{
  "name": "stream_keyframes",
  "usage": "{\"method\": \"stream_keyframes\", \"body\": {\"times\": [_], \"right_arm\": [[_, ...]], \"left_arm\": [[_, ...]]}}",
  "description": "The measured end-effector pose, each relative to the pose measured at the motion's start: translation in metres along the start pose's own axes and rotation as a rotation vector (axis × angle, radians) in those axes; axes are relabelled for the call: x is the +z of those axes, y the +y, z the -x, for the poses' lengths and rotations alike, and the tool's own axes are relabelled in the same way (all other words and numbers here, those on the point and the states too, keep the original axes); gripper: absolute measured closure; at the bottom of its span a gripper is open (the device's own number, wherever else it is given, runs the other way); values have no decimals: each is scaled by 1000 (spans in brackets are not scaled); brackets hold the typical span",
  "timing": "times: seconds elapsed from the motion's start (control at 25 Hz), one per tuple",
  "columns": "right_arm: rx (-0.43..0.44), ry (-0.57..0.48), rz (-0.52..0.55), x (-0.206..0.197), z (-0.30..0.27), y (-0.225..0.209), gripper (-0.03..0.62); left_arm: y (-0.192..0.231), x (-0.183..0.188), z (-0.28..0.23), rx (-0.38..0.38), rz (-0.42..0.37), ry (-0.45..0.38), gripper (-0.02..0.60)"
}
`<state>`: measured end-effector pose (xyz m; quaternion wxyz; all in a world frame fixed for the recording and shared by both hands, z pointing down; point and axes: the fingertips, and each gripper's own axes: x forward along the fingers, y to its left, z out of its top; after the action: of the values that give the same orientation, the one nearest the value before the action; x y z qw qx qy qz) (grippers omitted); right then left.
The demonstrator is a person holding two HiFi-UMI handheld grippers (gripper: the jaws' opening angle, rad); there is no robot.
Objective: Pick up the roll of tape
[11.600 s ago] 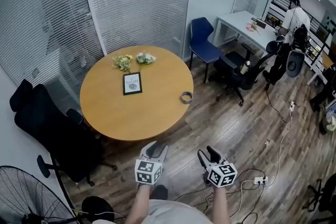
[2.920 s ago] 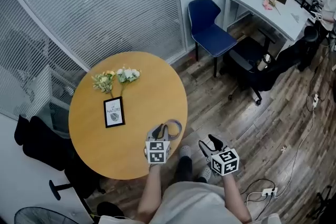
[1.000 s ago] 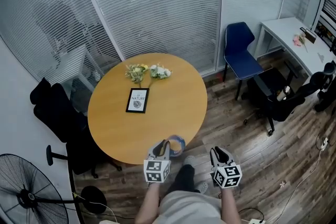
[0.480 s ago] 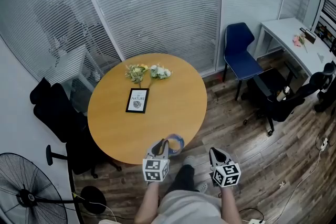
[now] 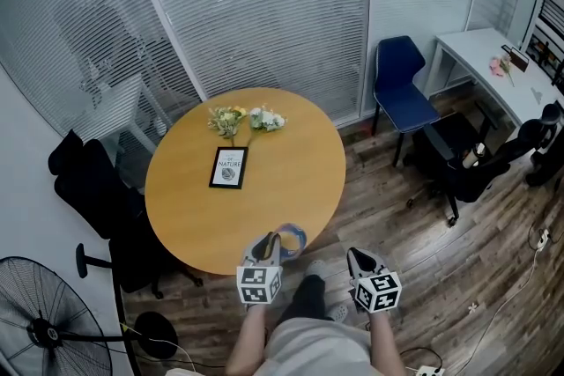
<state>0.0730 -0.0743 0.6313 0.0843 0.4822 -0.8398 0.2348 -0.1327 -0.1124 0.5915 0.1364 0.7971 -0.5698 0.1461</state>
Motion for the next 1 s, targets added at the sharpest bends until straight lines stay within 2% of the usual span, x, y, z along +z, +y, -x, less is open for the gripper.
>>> {"method": "stream_keyframes", "body": {"times": [1.0], "right_arm": [[21,5,0,-5,2,8,595]], "left_arm": [[-4,-2,4,-13,-1,-17,529]]}}
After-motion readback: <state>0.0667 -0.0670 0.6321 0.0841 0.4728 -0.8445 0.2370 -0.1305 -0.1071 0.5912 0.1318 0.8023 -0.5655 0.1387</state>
